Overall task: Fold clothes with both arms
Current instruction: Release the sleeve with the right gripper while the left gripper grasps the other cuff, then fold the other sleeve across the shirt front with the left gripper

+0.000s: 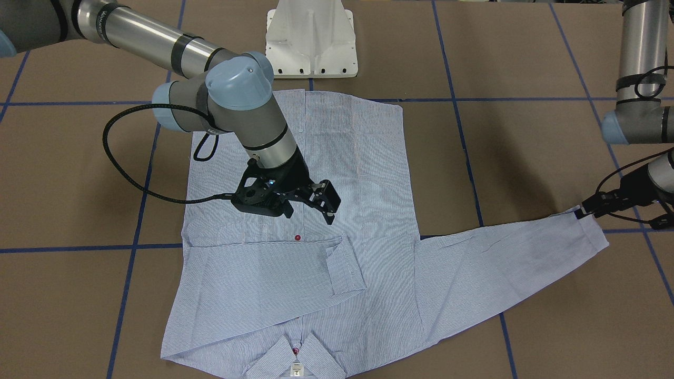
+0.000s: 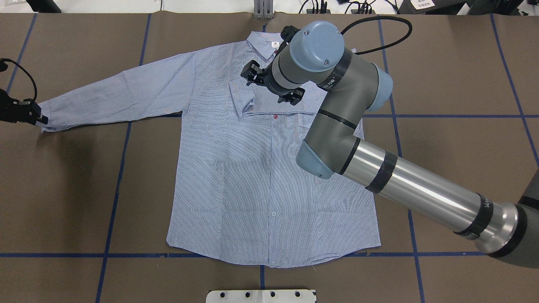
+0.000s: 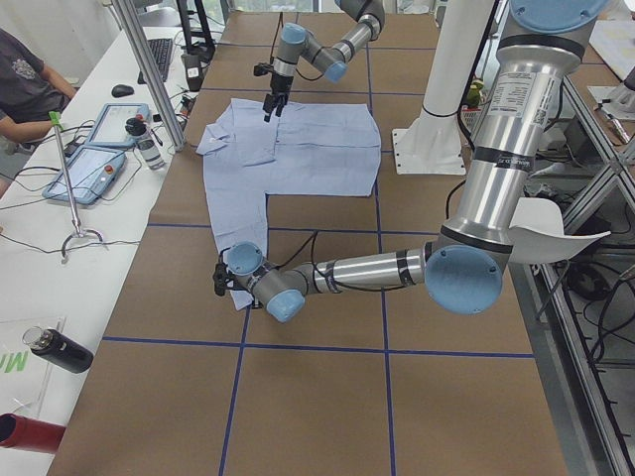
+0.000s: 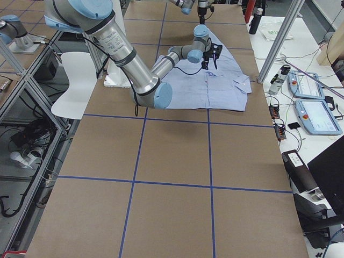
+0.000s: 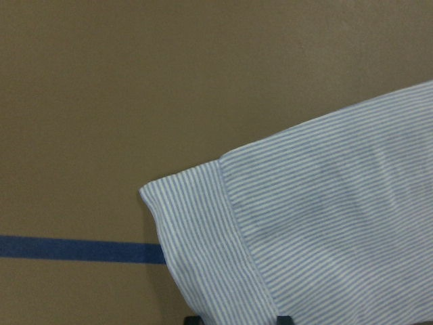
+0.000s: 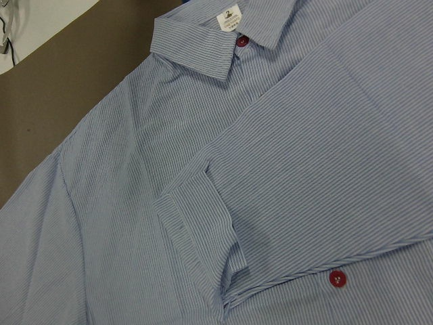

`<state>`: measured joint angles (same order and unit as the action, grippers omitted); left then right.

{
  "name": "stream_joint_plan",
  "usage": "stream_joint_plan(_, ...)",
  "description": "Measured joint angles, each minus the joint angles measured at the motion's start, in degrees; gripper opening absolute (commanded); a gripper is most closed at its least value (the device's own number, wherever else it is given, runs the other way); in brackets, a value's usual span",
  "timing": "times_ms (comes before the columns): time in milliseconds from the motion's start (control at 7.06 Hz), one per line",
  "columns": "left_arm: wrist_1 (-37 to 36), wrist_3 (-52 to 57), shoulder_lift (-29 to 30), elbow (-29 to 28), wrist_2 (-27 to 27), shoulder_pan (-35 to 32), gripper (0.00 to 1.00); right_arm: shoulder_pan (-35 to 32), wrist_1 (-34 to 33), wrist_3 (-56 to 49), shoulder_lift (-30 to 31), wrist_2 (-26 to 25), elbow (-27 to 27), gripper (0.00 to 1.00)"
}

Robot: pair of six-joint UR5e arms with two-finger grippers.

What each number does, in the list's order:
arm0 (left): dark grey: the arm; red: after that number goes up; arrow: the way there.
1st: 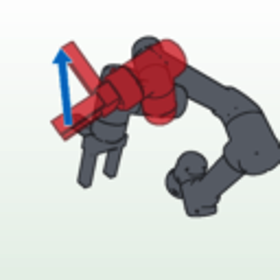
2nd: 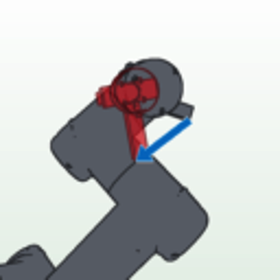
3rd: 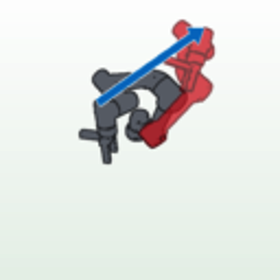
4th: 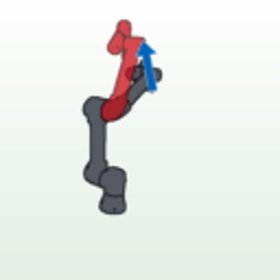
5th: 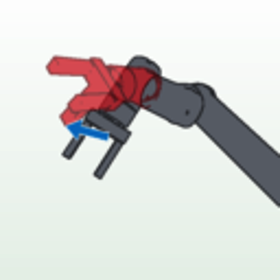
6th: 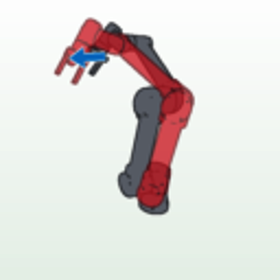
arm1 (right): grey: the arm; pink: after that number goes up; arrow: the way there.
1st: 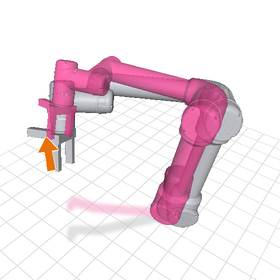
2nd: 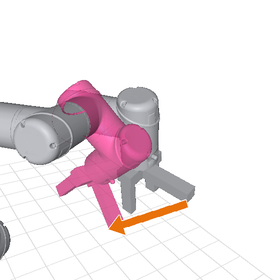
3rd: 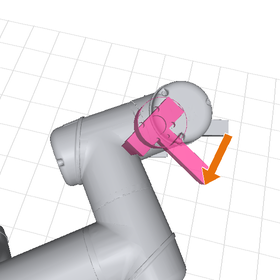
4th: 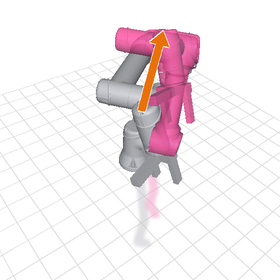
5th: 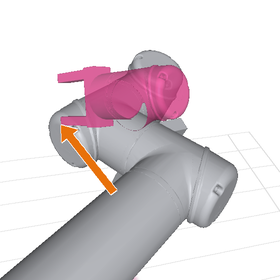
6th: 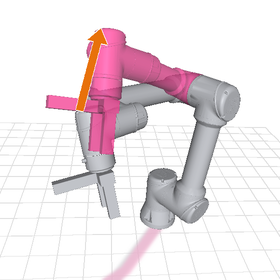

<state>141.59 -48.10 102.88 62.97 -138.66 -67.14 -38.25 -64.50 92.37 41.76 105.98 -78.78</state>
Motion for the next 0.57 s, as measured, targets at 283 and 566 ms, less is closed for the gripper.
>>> stream_joint_plan(283,-0.58,-3.87,0.73,3.39,-0.05,-0.05,0.00,-0.03,0.01,0.00,-0.01,0.02,-0.08,1.00)
stream_joint_plan(566,-5.56,-14.52,4.03,10.67,-0.14,-0.04,0.00,-0.60,0.02,-0.08,0.51,0.10,-0.63,1.00)
